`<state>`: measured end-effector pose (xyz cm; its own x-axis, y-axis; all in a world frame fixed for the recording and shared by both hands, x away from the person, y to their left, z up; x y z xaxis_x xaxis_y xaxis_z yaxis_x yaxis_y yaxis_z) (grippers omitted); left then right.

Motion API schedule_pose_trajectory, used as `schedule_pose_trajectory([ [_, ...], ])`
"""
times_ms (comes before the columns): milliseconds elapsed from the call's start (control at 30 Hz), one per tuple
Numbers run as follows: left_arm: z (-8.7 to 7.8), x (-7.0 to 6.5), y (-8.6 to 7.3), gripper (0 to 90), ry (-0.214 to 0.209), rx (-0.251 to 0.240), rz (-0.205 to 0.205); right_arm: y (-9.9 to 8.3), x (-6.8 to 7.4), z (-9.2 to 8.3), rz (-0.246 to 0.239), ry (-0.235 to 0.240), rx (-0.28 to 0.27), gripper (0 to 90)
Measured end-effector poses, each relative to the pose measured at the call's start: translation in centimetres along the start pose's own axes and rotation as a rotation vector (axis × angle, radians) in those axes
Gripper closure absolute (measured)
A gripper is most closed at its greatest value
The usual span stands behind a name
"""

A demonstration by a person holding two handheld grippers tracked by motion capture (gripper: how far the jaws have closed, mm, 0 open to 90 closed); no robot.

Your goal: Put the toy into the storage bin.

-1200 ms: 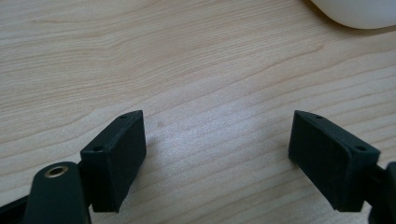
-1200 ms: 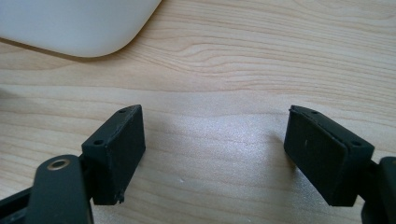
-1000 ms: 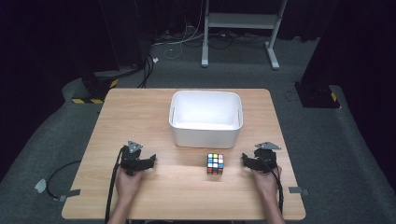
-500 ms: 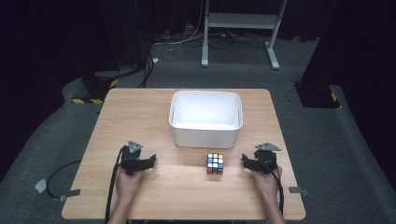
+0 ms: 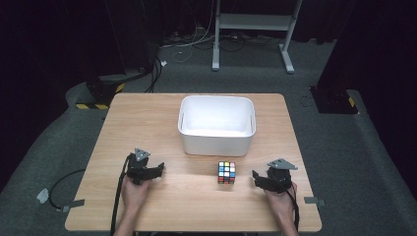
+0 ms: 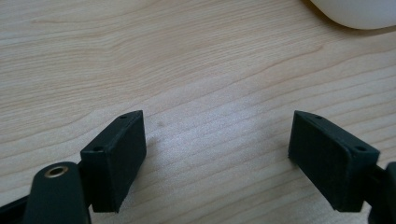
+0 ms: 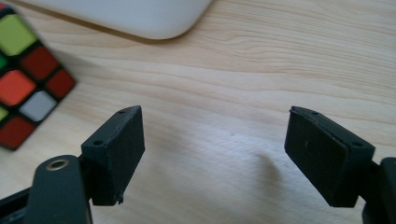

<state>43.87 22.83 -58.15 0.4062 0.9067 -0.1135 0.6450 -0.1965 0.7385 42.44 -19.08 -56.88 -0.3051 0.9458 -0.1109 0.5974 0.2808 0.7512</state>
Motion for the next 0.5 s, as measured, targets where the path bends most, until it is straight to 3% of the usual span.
schedule_pose_trajectory([
  [500,0.0,0.0,0.0,19.2,0.0,0.0,0.0,-0.5,3.2,-1.7,-0.04,0.114,-0.044,13.9],
])
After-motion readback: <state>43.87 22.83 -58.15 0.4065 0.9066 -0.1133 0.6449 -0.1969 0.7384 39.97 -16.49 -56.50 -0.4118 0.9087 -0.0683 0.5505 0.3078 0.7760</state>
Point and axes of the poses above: each handheld gripper's, and its own axes: z roughly forward along the jaws, y roughly out of its top, x roughly to its left, the point moved 8 cm from there along z, roughly forward along the jaws, and after that the axes turned 9 degrees about -y, right-handed, at the moved point
